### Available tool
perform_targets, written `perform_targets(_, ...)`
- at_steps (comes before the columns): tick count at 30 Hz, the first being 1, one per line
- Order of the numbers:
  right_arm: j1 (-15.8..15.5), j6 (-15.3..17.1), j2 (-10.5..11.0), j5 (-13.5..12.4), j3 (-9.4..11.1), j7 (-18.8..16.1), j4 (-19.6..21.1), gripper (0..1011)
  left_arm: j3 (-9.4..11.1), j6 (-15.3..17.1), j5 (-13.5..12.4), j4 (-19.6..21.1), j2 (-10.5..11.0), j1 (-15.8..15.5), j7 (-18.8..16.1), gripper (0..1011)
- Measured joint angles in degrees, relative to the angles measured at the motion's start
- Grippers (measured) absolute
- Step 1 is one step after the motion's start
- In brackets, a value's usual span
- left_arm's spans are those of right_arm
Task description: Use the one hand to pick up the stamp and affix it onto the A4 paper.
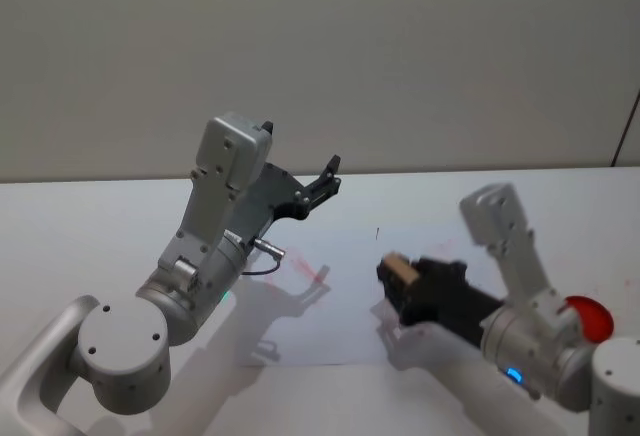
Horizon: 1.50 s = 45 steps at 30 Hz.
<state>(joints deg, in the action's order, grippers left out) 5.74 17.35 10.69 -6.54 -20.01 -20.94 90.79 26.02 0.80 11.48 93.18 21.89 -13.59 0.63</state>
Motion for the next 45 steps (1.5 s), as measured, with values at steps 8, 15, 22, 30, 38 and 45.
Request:
perform_targets(8,-0.21,-0.53,1.68,-4.96,2.63,2.79,6.46,219,0.0,0.0,0.0,0.0,0.0,0.0,0.0,1001)
perform_targets(15,-2.39,-0.11,4.72,-8.7,5.39,6.08,10.87,219,0.0,0.0,0.0,0.0,0.0,0.0,0.0,1001)
perform_targets(22,-6.69,1.15,9.25,-11.85,8.63,9.92,13.98,219,0.0,0.0,0.0,0.0,0.0,0.0,0.0,1001)
perform_targets(30,-10.16,1.74,12.93,-12.83,11.01,12.35,14.58,219,0.0,0.0,0.0,0.0,0.0,0.0,0.0,1001)
perform_targets(38,-10.92,1.62,14.73,-12.08,12.1,12.87,13.5,219,0.0,0.0,0.0,0.0,0.0,0.0,0.0,1001)
perform_targets(45,-10.87,1.7,15.27,-11.07,12.33,12.73,12.39,219,0.0,0.0,0.0,0.0,0.0,0.0,0.0,1001)
